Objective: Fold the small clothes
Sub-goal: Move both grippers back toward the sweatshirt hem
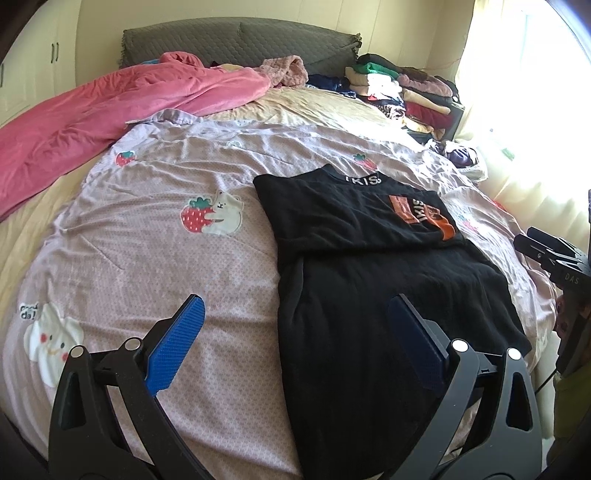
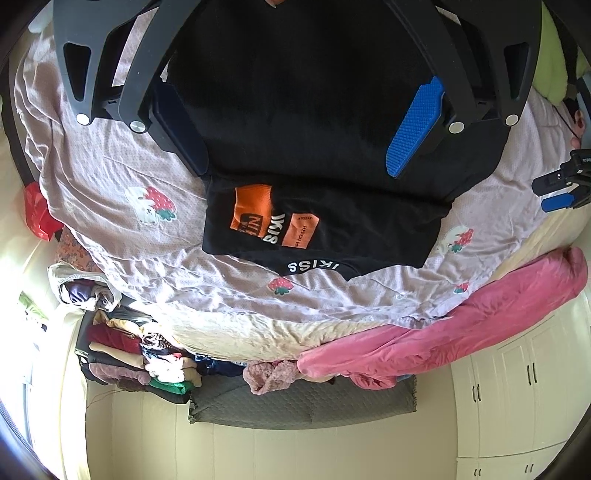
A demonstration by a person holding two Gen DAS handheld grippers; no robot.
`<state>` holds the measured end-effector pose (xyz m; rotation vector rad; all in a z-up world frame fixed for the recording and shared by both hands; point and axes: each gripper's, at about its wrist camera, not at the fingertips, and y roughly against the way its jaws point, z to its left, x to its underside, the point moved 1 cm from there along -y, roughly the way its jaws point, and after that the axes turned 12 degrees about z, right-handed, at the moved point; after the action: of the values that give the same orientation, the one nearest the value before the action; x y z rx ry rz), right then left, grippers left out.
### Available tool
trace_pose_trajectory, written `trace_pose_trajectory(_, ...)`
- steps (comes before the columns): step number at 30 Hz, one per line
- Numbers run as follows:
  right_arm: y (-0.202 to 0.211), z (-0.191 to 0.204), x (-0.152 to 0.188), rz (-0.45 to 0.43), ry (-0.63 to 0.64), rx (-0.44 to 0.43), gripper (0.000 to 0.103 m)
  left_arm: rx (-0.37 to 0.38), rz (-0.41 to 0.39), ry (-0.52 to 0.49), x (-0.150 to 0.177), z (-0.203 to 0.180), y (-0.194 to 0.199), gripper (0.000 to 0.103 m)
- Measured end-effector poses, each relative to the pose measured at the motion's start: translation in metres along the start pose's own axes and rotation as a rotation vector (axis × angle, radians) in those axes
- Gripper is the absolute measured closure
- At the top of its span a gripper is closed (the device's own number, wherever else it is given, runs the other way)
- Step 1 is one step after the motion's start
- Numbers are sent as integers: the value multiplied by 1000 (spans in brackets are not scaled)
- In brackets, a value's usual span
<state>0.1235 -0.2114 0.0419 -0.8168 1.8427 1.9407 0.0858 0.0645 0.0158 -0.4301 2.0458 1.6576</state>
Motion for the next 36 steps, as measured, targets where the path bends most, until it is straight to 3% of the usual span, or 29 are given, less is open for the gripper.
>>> trace_pose_trajectory(36, -5, -46, 70, 94, -69, 51, 6, 5, 121, -8, 51, -14, -30, 10)
